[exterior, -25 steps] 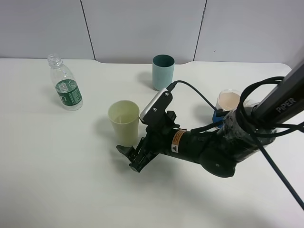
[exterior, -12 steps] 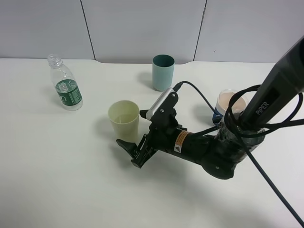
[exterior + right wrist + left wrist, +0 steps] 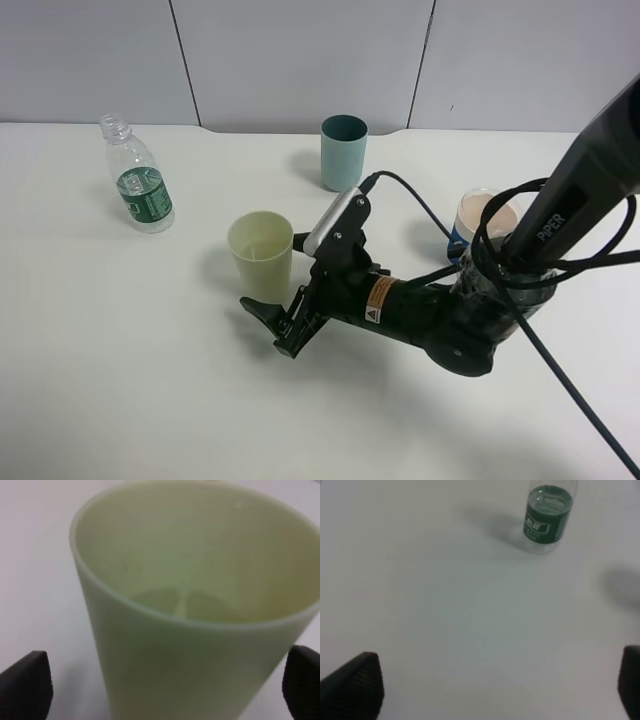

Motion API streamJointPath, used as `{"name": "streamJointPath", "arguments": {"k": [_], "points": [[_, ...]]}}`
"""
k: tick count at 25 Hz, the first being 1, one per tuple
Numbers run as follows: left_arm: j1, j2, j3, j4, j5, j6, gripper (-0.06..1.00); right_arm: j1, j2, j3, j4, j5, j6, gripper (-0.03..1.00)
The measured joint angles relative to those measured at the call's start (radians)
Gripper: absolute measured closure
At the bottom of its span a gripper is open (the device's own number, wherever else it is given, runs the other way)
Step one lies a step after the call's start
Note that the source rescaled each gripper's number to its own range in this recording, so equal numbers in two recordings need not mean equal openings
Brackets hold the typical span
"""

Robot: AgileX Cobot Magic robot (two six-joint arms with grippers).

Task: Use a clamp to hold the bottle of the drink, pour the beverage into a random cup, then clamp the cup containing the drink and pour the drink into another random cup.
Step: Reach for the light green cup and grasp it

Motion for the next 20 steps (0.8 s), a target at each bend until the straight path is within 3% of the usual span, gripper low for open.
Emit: {"name": "streamJointPath", "arguments": {"k": [20], "points": [[0.000,0.000,0.000,0.001,0.000,0.000,0.07,0.000,0.097,-0.111,-0.054,0.000,0.025,-0.03]]}}
